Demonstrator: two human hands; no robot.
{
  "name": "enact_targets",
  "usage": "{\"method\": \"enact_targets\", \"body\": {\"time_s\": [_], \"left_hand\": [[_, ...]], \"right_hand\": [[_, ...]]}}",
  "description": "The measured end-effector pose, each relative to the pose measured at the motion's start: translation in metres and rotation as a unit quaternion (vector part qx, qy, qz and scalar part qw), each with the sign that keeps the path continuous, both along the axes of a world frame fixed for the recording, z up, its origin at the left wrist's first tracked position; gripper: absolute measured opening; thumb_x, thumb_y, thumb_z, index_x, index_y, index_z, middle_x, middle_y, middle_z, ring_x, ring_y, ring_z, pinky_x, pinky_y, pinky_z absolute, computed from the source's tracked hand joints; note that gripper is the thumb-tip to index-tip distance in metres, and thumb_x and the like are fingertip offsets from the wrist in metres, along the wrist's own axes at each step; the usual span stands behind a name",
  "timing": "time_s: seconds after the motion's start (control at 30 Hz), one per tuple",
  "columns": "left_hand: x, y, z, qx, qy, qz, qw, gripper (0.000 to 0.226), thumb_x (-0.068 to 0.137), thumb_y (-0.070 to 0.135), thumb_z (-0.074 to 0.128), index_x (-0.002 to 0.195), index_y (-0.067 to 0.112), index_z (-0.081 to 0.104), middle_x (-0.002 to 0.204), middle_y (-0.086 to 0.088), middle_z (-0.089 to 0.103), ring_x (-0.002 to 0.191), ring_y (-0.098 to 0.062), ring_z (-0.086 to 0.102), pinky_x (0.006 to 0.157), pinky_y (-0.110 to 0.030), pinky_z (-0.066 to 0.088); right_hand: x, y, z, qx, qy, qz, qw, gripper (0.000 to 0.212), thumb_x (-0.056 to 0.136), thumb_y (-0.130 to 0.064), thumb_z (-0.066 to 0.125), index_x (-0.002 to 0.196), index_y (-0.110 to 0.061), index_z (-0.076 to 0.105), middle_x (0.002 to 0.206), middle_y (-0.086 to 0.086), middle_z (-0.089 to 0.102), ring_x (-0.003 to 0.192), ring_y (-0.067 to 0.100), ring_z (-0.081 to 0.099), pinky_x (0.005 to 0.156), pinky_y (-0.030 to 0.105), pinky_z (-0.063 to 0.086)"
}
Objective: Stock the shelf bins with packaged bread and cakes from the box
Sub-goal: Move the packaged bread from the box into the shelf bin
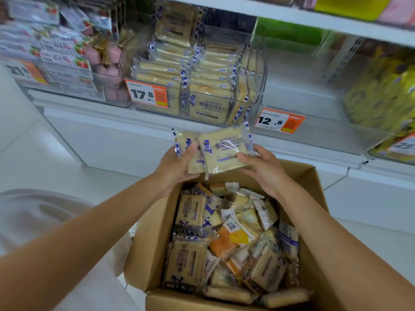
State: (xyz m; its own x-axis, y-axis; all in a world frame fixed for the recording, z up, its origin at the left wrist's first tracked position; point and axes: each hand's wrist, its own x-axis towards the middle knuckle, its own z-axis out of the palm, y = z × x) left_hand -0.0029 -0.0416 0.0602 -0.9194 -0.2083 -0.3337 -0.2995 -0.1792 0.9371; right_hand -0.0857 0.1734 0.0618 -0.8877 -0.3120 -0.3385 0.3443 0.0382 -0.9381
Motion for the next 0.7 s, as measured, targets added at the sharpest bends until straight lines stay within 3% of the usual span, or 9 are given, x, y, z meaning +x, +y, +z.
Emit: {"method": "enact_targets", "body": {"time_s": [0.07, 0.13, 0.2, 0.27, 0.33, 0.4, 0.47, 0.57, 0.7], "left_hand": [[-0.002, 0.012, 0.012, -0.018, 0.017, -0.048, 0.999, 0.036, 0.088, 0.046, 0.066, 0.117, 0.025, 0.063, 0.094, 0.003, 0.076, 0.095, -0.014, 0.072, 0.087, -0.038, 0.058], [-0.004, 0.007, 0.022, -0.029, 0.025, -0.032, 0.999, 0.034, 0.088, 0.034, 0.073, 0.118, 0.022, 0.063, 0.103, 0.001, 0.076, 0.098, -0.017, 0.072, 0.091, -0.042, 0.057], [-0.007, -0.011, 0.034, 0.028, 0.033, -0.043, 0.998, 0.034, 0.091, 0.023, 0.069, 0.124, 0.018, 0.059, 0.114, -0.004, 0.073, 0.102, -0.021, 0.071, 0.089, -0.042, 0.058], [-0.01, -0.033, 0.052, 0.041, 0.054, -0.091, 0.994, 0.034, 0.094, 0.025, 0.065, 0.126, 0.018, 0.059, 0.117, -0.004, 0.072, 0.107, -0.022, 0.069, 0.088, -0.039, 0.058], [-0.017, -0.052, 0.069, -0.05, 0.07, -0.102, 0.991, 0.035, 0.087, 0.039, 0.07, 0.115, 0.02, 0.065, 0.108, 0.001, 0.074, 0.1, -0.019, 0.07, 0.087, -0.036, 0.058], [-0.029, -0.071, 0.085, -0.171, 0.095, -0.06, 0.979, 0.032, 0.084, 0.047, 0.072, 0.092, 0.017, 0.065, 0.081, -0.002, 0.067, 0.073, -0.017, 0.062, 0.064, -0.021, 0.052], [-0.048, -0.092, 0.095, -0.264, 0.154, -0.018, 0.952, 0.035, 0.087, 0.048, 0.068, 0.091, 0.014, 0.067, 0.078, -0.015, 0.063, 0.067, -0.014, 0.054, 0.056, -0.021, 0.044], [-0.078, -0.13, 0.109, -0.374, 0.213, 0.066, 0.9, 0.035, 0.094, 0.048, 0.058, 0.099, 0.015, 0.069, 0.084, 0.003, 0.066, 0.07, -0.007, 0.057, 0.06, -0.024, 0.047], [-0.131, -0.2, 0.106, -0.577, 0.195, 0.17, 0.775, 0.033, 0.091, 0.049, 0.056, 0.107, 0.023, 0.069, 0.097, 0.0, 0.07, 0.086, -0.021, 0.063, 0.076, -0.042, 0.056]], "right_hand": [[0.009, -0.024, 0.007, 0.083, 0.033, 0.035, 0.995, 0.031, 0.087, -0.024, 0.071, 0.113, -0.012, 0.062, 0.109, 0.005, 0.07, 0.104, 0.024, 0.067, 0.082, 0.031, 0.054], [0.015, -0.041, 0.026, 0.151, 0.075, 0.059, 0.984, 0.031, 0.083, -0.038, 0.072, 0.101, -0.016, 0.058, 0.101, -0.002, 0.065, 0.097, 0.017, 0.064, 0.074, 0.027, 0.047], [0.01, -0.051, 0.045, 0.151, 0.099, 0.057, 0.982, 0.053, 0.081, -0.042, 0.073, 0.121, -0.019, 0.049, 0.11, -0.01, 0.057, 0.099, 0.009, 0.058, 0.073, 0.022, 0.043], [0.002, -0.061, 0.064, 0.153, 0.134, 0.067, 0.977, 0.085, 0.079, -0.04, 0.077, 0.147, -0.024, 0.027, 0.13, -0.014, 0.049, 0.112, 0.005, 0.052, 0.086, 0.023, 0.044], [-0.01, -0.075, 0.076, 0.148, 0.129, 0.07, 0.978, 0.108, 0.07, -0.041, 0.084, 0.153, -0.022, 0.017, 0.146, -0.006, 0.043, 0.124, 0.01, 0.049, 0.099, 0.03, 0.044], [-0.03, -0.094, 0.091, 0.102, 0.096, 0.064, 0.988, 0.099, 0.062, -0.04, 0.089, 0.142, -0.016, 0.037, 0.119, -0.003, 0.065, 0.096, 0.003, 0.065, 0.078, 0.022, 0.053], [-0.049, -0.116, 0.108, 0.07, 0.083, 0.069, 0.992, 0.091, 0.05, -0.044, 0.093, 0.124, -0.009, 0.054, 0.08, -0.002, 0.067, 0.063, 0.008, 0.063, 0.063, 0.02, 0.055], [-0.087, -0.148, 0.12, 0.051, 0.082, 0.046, 0.994, 0.12, 0.021, -0.05, 0.097, 0.123, 0.0, 0.06, 0.098, 0.018, 0.05, 0.085, 0.029, 0.044, 0.09, 0.046, 0.049], [-0.145, -0.187, 0.122, 0.017, 0.085, 0.015, 0.996, 0.081, 0.03, -0.04, 0.098, 0.1, -0.006, 0.074, 0.096, 0.02, 0.05, 0.085, 0.031, 0.043, 0.08, 0.043, 0.045]]}}
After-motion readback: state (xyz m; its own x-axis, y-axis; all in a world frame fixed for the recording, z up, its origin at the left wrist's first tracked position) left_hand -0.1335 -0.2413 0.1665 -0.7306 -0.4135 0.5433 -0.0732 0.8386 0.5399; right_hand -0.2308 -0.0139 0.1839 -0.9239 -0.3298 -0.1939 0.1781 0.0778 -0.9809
